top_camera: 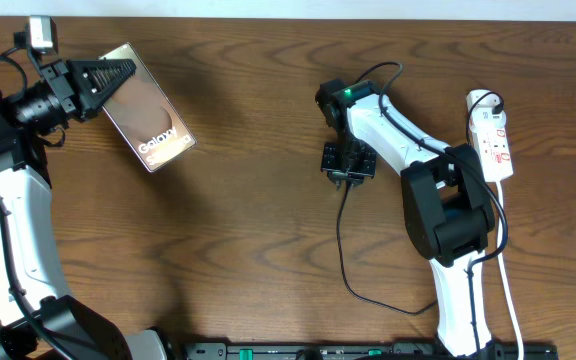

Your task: Plug charger to phone and switch on socket

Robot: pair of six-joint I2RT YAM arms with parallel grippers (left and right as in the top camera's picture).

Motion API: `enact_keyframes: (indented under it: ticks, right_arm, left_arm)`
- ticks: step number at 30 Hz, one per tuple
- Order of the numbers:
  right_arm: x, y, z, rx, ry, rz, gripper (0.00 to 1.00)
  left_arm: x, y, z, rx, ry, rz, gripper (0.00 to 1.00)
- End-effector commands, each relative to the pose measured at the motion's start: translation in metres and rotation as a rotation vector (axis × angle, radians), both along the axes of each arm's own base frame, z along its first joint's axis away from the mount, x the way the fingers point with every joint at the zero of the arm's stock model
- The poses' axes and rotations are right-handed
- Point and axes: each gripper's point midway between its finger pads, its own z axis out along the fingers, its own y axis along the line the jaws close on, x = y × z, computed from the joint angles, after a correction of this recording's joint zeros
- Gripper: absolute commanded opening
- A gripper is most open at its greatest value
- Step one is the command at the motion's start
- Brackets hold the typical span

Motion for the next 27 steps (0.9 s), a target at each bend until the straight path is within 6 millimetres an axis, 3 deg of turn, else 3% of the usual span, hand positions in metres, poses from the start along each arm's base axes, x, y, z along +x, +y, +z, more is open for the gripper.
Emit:
enact_keyframes:
  ticks: [1,11,19,24,27]
  right_arm:
    - [0.008,0.0,0.007,-0.001,-0.033,-0.018,0.19]
    - [0.01,0.002,0.006,0.005,-0.045,-0.017,0.02]
    - [0.009,0.007,0.007,0.034,-0.035,-0.017,0.01]
    - [0.007,0.03,0.009,0.175,-0.015,0.046,0.01]
    - [0.004,0.068,0.02,0.432,-0.005,0.188,0.01]
  left_arm:
    - [-0.006,-0.002,0.006,0.004,-0.025,-0.027,0.08]
    - [-0.006,-0.002,0.006,0.004,-0.025,-0.027,0.07]
    - [-0.006,-0.002,0.006,0.004,-0.025,-0.027,0.07]
    - [-0.006,-0.002,0.006,0.004,-0.025,-0.027,0.08]
    - [-0.006,-0.002,0.006,0.004,-0.024,-0.027,0.08]
